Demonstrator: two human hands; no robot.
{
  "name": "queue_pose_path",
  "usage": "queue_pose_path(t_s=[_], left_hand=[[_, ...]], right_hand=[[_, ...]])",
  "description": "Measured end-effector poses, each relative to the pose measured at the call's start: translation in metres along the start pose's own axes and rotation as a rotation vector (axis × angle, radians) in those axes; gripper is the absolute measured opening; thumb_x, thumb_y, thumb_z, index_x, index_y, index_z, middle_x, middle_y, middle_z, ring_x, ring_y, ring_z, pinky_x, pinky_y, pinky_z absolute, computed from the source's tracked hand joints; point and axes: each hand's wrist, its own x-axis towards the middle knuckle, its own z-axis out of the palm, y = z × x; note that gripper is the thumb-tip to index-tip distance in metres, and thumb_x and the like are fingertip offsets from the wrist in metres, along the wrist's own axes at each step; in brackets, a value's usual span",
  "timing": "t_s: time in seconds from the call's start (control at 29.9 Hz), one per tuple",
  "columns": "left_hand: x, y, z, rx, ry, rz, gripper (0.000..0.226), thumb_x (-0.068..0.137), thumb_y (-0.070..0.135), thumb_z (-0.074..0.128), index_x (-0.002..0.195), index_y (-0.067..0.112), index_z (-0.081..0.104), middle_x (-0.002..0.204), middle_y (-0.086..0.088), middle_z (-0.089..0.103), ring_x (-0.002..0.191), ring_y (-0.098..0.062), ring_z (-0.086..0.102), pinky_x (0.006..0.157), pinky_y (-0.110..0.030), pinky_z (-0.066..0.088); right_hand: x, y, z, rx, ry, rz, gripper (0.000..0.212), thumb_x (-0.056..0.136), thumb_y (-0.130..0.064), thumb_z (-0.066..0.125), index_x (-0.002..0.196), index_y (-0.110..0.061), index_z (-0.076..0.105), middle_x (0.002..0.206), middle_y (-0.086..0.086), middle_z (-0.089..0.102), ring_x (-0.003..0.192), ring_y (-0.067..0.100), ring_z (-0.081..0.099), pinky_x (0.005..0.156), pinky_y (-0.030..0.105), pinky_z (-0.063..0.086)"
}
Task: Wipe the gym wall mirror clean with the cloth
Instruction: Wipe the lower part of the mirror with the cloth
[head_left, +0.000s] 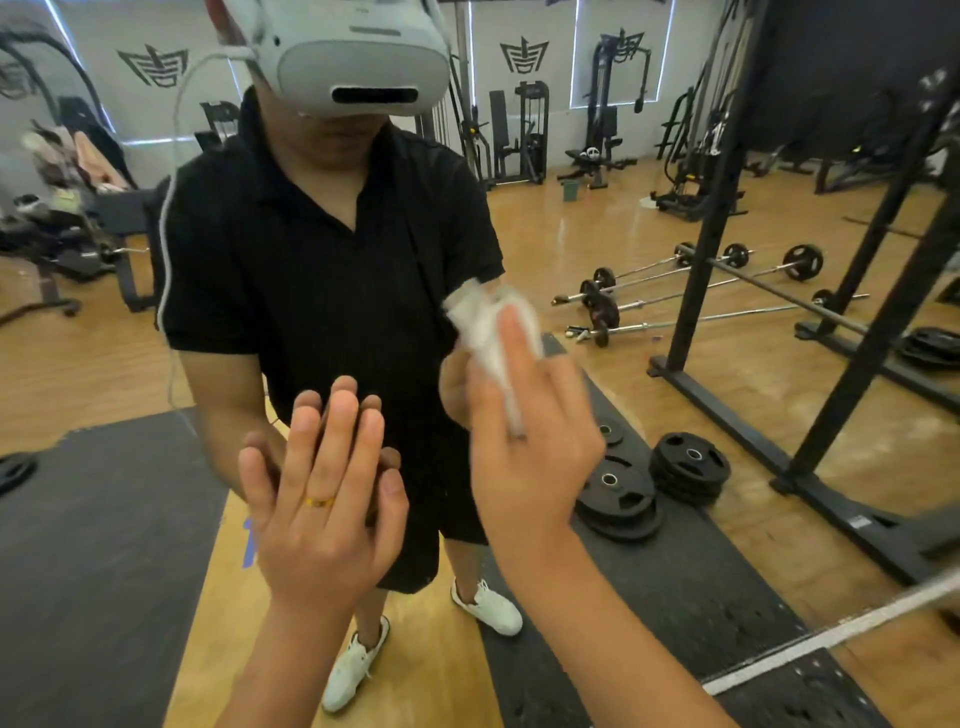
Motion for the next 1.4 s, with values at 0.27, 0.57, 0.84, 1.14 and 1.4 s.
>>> queue_pose_path(t_s=[0.27, 0.57, 0.84, 1.14, 1.4], left_hand=[[-0.002, 0.001, 0.001, 0.001, -0.009, -0.019, 0.063, 0.1, 0.023, 0.052, 0.16, 0.012, 0.035, 0.17, -0.006, 0.022, 0.158, -0.026, 0.017, 0.127, -0.048, 0.004], [0.0, 0.003, 0.001, -0.022, 0.012, -0.045, 0.055, 0.101, 0.023, 0.052, 0.152, 0.007, 0.042, 0.17, -0.003, 0.022, 0.157, -0.024, 0.019, 0.128, -0.047, 0.005], [-0.001, 0.003, -0.001, -0.031, -0.022, -0.031, 0.063, 0.102, 0.024, 0.05, 0.161, 0.015, 0.031, 0.171, -0.003, 0.02, 0.158, -0.024, 0.018, 0.129, -0.048, 0.006], [-0.001, 0.002, 0.001, -0.019, -0.022, -0.025, 0.061, 0.102, 0.025, 0.048, 0.161, 0.016, 0.031, 0.171, -0.001, 0.019, 0.158, -0.023, 0.018, 0.129, -0.047, 0.004], [0.006, 0.007, 0.0, -0.027, -0.046, -0.065, 0.053, 0.101, 0.025, 0.049, 0.153, 0.014, 0.042, 0.17, 0.0, 0.021, 0.157, -0.022, 0.022, 0.128, -0.048, 0.009]], right_hand=[[0.043, 0.025, -0.02, -0.124, -0.008, -0.178, 0.034, 0.102, -0.017, 0.063, 0.134, -0.006, 0.064, 0.084, 0.01, 0.063, 0.068, 0.011, 0.049, 0.054, 0.027, 0.043], [-0.025, -0.013, 0.0, -0.077, -0.192, -0.23, 0.027, 0.106, -0.022, 0.062, 0.128, -0.009, 0.071, 0.081, 0.002, 0.065, 0.063, 0.007, 0.053, 0.056, 0.018, 0.047], [0.028, -0.007, 0.001, -0.031, 0.01, -0.116, 0.035, 0.1, -0.017, 0.065, 0.133, -0.007, 0.063, 0.082, 0.008, 0.06, 0.068, 0.009, 0.05, 0.06, 0.017, 0.04], [-0.054, 0.039, -0.027, -0.164, -0.073, -0.062, 0.029, 0.103, -0.015, 0.064, 0.131, -0.009, 0.063, 0.076, 0.006, 0.056, 0.06, 0.01, 0.043, 0.052, 0.021, 0.039], [-0.034, -0.006, 0.006, 0.077, 0.159, 0.271, 0.039, 0.1, -0.012, 0.065, 0.139, -0.008, 0.056, 0.089, 0.004, 0.054, 0.078, -0.005, 0.053, 0.069, 0.011, 0.044]])
